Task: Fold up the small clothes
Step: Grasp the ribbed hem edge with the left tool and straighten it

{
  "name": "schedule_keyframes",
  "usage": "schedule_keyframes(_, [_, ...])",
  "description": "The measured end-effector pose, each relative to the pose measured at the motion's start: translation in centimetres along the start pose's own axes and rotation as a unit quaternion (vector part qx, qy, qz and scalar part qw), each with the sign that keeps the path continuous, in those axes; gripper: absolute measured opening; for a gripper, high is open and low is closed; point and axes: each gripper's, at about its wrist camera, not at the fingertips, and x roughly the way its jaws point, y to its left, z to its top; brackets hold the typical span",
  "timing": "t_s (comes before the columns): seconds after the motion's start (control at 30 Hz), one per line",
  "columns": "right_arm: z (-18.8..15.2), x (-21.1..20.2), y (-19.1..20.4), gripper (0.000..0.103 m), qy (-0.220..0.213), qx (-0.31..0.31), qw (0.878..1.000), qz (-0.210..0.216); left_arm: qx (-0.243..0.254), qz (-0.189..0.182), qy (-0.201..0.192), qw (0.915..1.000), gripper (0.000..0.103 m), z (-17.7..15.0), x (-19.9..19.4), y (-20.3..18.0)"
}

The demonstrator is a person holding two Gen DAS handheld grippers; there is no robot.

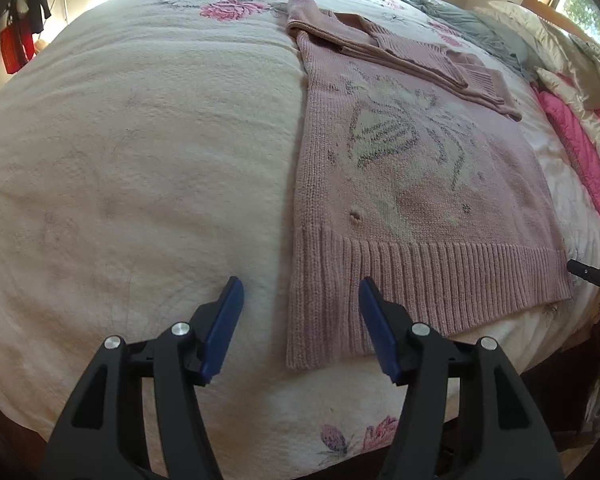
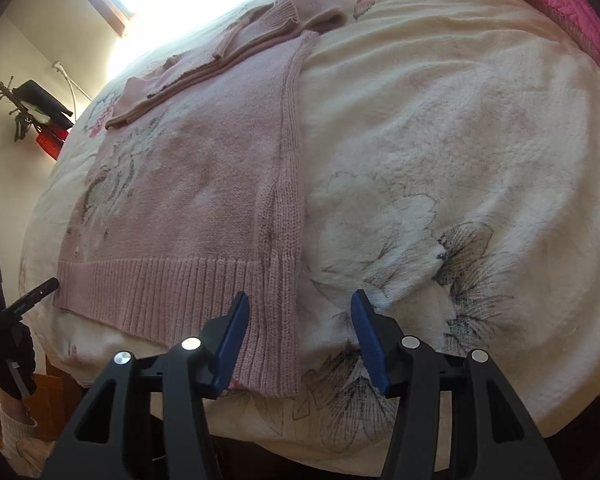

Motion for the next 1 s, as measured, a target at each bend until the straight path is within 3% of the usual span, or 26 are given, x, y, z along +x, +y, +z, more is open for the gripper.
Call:
schedule_keyframes(0.2, [0.1,1.3,0.9,0.055,0.005,-0.002,0.999,0.036,0.002,-0.013,0.004,0.9999,0.060,-0.1,0.3,-0.9])
schedule_keyframes(0.3, [-0.2,2.0,2.0,0.052,0.021,-0.009,0.996,0.084,-0.017,-0.060,0.018,0.9979,0.059,-0.3,0.6,-0.9])
schedule_keyframes(0.37, [-0.5,2.3,2.5,0.052,0.025,-0.018,0.997,0.072,-0.028,-0.085,0.030,0.9956,0.059,-0.7,1.1,-0.9])
schedule_keyframes(0.5, [-0.8,2.1,1.7,0.052,0.021,0.008,0.995,0.094,-0.027,-0.079,0.036,0.9958,0.057,-1.4,1.9,-1.2])
schedule_keyframes(0.57, [-0.9,2.0,1.4,0.052,0.022,0.012,0.995,0.092,-0.033,-0.087,0.040,0.9949,0.054,-1.2,2.2,-1.2])
schedule_keyframes(0.67, [-1.1,2.0,1.5,0.050,0.024,0.003,0.996,0.088,-0.045,-0.085,0.043,0.9944,0.039,-0.8,2.6,-0.8])
schedule_keyframes(0.77, [-1.3,2.1,1.6,0.043,0.025,0.002,0.996,0.086,-0.068,-0.095,0.046,0.9921,0.024,-0.7,3.1,0.0])
schedule_keyframes(0.8, [-1.3,2.1,1.6,0.036,0.026,0.003,0.996,0.089,-0.074,-0.097,0.047,0.9914,0.020,-0.7,3.2,0.1])
schedule_keyframes(0.9, [-1.8,2.3,1.5,0.020,0.033,0.003,0.994,0.101,-0.085,-0.104,0.046,0.9898,0.017,-0.7,3.3,0.4])
schedule_keyframes(1.0, [-2.1,2.1,1.5,0.013,0.032,0.003,0.994,0.102,-0.080,-0.102,0.039,0.9908,0.016,-0.7,3.0,0.1])
